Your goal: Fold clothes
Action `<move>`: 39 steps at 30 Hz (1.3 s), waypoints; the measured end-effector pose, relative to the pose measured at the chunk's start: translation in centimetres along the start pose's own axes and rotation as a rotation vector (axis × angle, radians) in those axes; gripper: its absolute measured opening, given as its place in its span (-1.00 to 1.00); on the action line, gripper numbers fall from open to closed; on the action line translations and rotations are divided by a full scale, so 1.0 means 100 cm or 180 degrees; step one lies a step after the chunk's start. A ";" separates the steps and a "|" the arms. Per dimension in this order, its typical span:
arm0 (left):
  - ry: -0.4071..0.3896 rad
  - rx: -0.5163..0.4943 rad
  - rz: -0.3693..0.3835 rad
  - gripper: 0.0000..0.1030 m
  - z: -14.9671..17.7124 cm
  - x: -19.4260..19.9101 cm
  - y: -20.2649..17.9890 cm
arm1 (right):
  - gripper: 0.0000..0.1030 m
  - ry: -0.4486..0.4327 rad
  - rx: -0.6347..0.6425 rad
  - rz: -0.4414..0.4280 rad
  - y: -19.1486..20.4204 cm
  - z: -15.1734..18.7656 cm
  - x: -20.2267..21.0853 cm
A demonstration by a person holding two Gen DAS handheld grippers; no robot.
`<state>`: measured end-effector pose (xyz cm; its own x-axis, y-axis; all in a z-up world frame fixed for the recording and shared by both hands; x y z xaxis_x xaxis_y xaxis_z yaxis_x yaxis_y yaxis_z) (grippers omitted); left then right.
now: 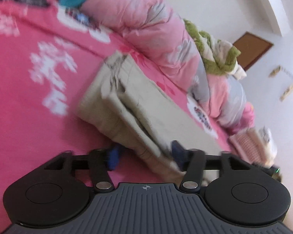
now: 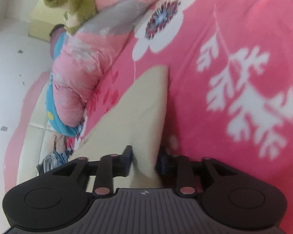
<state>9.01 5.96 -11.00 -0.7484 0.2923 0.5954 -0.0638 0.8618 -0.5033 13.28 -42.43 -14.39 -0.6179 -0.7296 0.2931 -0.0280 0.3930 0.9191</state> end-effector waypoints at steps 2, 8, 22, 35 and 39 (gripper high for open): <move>-0.0128 -0.0168 0.0021 0.36 -0.001 0.019 0.000 | -0.17 -0.0122 0.0030 -0.0044 -0.001 -0.011 0.010; -0.0268 -0.0648 0.0603 0.36 -0.012 0.036 -0.046 | -0.16 -0.0155 -0.0138 -0.0145 -0.025 -0.035 0.008; -0.0122 -0.1111 0.0219 0.35 -0.003 -0.047 -0.086 | -0.73 -0.0017 0.2804 -0.0035 0.100 0.017 -0.033; -0.0139 -0.1347 0.0022 0.36 0.003 -0.053 -0.091 | -0.14 -0.1029 0.1597 0.1101 0.004 -0.074 0.035; -0.0152 -0.1343 -0.0017 0.36 0.003 -0.054 -0.092 | -0.30 -0.0909 0.1694 0.0743 0.019 -0.067 0.039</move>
<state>13.47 -3.63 -9.79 -0.7792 0.2765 0.5626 0.2007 0.9603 -0.1939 16.07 -48.21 -9.74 -0.8375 -0.4425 0.3206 -0.2079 0.8006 0.5620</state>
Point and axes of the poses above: each gripper's, at about its wrist camera, not at the fingertips, and x roughly against the way its jaws point, y to its left, z to its underside, the point moved 7 cm from there along -x, roughly the way its jaws point, and after that the axes turned 15 degrees about -z, right-handed, at the moved point
